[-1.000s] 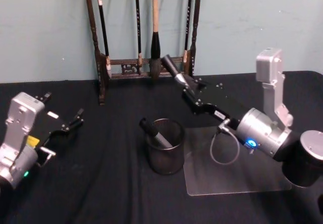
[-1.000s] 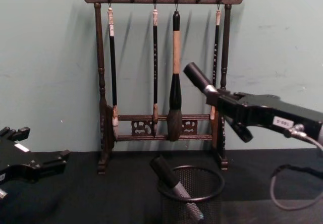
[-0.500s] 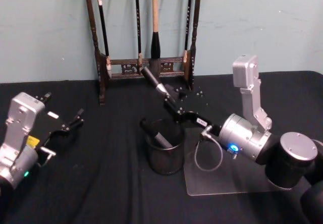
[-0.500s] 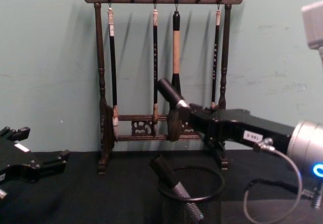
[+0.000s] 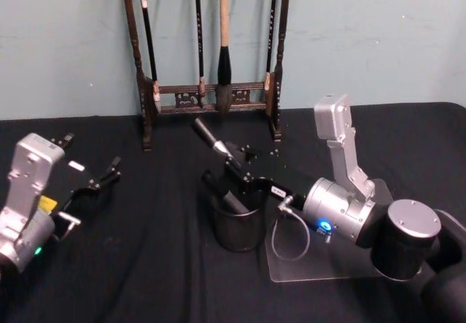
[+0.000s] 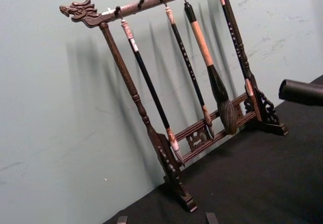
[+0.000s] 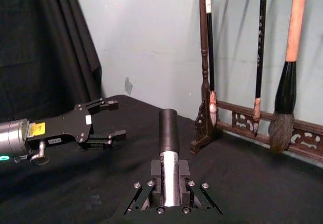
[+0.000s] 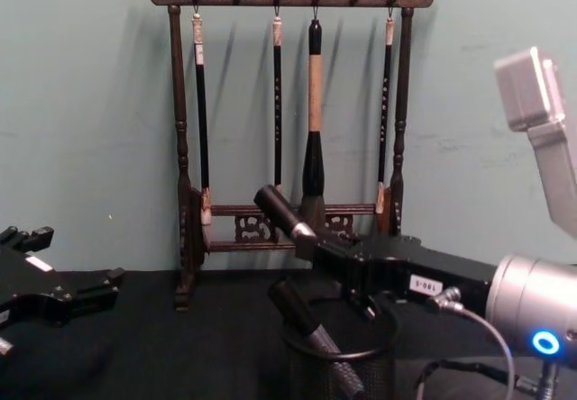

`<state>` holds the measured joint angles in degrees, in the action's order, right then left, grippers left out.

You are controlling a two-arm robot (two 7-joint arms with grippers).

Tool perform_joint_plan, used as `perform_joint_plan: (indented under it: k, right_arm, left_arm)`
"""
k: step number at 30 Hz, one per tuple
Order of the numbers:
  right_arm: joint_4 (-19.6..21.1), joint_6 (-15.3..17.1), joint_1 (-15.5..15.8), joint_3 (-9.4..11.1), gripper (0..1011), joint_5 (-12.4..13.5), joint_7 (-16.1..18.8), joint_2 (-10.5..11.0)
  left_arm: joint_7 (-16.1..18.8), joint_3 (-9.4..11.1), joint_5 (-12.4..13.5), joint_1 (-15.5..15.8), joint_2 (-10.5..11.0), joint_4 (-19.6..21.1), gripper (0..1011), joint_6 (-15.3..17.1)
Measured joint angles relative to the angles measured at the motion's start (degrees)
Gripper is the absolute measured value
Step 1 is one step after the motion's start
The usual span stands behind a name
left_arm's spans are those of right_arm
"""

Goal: Pick up the water-based marker from the table and place it into the pen holder.

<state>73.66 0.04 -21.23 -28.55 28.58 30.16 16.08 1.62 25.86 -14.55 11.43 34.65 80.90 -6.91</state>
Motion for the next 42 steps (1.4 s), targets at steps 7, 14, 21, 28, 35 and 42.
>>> perform_joint_plan:
  k: [7,14,21,28,35,42]
  right_arm:
    - [-0.7,0.2,-0.1,-0.3,195,0.0,-0.1,-0.2]
    - [-1.1,0.4,0.0,-0.5,195,-0.2,-0.5,-0.3]
    - [-0.8,0.5,0.2,-0.6,195,-0.7,-1.0,-0.2]
    - [-0.8,0.5,0.2,-0.5,195,-0.7,-1.0,-0.2]
    - [-0.8,0.5,0.2,-0.5,280,-0.6,-0.9,-0.2]
    - [-0.8,0.5,0.2,-0.5,468,-0.6,-0.9,-0.2]
  left_arm:
    - [0.0,0.0,0.0,0.0,0.0,0.0,1001,0.0]
    - [0.0,0.0,0.0,0.0,0.0,0.0,1001,0.0]
    - [0.0,0.0,0.0,0.0,0.0,0.0,1001,0.0]
    - [0.0,0.0,0.0,0.0,0.0,0.0,1001,0.0]
    - [0.0,0.0,0.0,0.0,0.0,0.0,1001,0.0]
    - [0.0,0.0,0.0,0.0,0.0,0.0,1001,0.0]
